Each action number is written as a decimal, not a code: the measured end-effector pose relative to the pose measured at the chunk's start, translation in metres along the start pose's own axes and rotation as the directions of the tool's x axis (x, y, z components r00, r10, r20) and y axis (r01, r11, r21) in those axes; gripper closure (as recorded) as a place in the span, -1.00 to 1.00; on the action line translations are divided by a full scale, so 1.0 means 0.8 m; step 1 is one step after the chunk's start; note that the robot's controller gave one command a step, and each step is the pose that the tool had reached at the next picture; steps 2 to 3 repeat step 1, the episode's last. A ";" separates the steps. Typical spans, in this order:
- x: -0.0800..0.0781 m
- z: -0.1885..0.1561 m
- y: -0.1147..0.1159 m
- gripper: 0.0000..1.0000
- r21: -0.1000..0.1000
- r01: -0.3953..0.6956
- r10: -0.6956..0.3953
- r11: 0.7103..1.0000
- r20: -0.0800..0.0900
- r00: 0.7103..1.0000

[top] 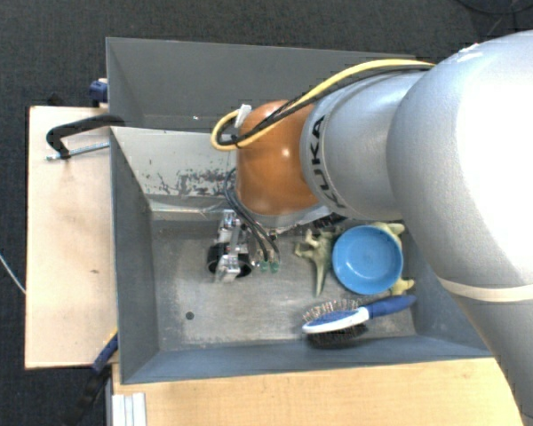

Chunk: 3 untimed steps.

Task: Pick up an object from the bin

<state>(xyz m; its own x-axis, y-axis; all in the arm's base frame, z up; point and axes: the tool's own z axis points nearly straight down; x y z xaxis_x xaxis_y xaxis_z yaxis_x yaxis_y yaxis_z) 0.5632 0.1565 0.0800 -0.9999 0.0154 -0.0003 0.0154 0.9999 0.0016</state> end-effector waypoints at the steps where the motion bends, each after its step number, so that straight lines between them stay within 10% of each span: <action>1: 0.017 -0.228 0.008 1.00 -0.004 -0.035 0.035 0.999 0.013 0.999; 3: 0.017 -0.228 0.008 1.00 -0.004 -0.035 0.035 0.999 0.013 0.999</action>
Offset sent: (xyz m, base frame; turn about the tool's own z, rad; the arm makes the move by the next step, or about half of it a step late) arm -0.0160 0.0050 0.1765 0.0373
